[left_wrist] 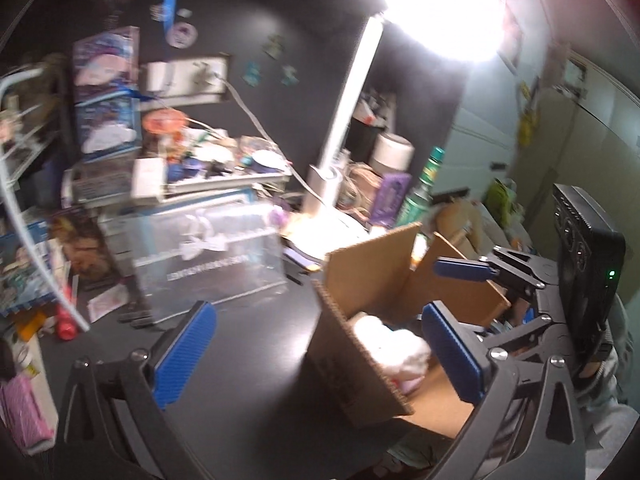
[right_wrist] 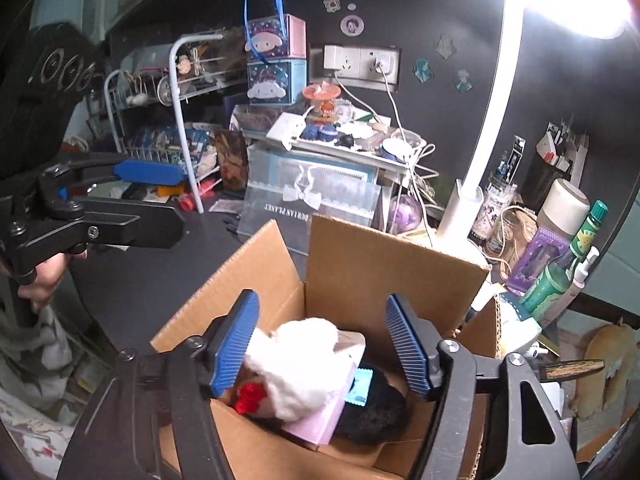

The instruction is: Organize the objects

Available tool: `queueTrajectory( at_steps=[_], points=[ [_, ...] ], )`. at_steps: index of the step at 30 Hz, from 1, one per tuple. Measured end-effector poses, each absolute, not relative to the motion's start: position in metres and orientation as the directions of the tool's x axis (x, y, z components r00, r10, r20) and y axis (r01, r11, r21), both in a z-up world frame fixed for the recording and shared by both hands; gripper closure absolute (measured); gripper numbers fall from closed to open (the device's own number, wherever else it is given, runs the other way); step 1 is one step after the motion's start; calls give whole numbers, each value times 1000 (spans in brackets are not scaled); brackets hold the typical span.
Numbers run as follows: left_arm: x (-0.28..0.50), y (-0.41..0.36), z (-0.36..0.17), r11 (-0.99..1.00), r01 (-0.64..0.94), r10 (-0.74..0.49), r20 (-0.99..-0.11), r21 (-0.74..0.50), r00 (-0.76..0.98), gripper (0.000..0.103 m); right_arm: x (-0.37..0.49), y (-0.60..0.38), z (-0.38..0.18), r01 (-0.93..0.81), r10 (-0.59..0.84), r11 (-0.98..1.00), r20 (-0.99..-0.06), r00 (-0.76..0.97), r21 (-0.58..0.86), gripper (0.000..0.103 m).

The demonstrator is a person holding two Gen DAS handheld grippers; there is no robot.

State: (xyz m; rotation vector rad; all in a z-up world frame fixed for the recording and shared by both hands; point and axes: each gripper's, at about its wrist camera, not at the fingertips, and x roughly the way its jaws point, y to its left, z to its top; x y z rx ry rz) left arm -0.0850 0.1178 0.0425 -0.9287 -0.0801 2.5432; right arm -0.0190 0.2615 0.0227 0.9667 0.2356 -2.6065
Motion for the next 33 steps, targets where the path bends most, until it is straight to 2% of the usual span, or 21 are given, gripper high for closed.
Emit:
queueTrajectory(
  at_steps=[8, 13, 19, 26, 33],
  points=[
    [-56, 100, 46, -961, -237, 275, -507, -141, -817, 1, -7, 254, 33, 398, -321, -917, -559, -764, -19, 9],
    [-40, 92, 46, -984, -131, 170, -443, -118, -880, 0, 3, 254, 39, 404, -348, -914, -463, -816, -25, 4],
    [-30, 84, 44, -994, -62, 91, -407, -86, -909, 0, 15, 257, 43, 412, -387, -911, -358, -850, 5, 3],
    [-28, 79, 39, -998, -19, 41, -396, -60, -917, 0, 15, 255, 40, 424, -406, -905, -361, -839, 33, 2],
    [-30, 77, 36, -998, -20, 43, -413, -60, -910, 0, 15, 254, 37, 422, -403, -906, -377, -834, 35, 2]
  ],
)
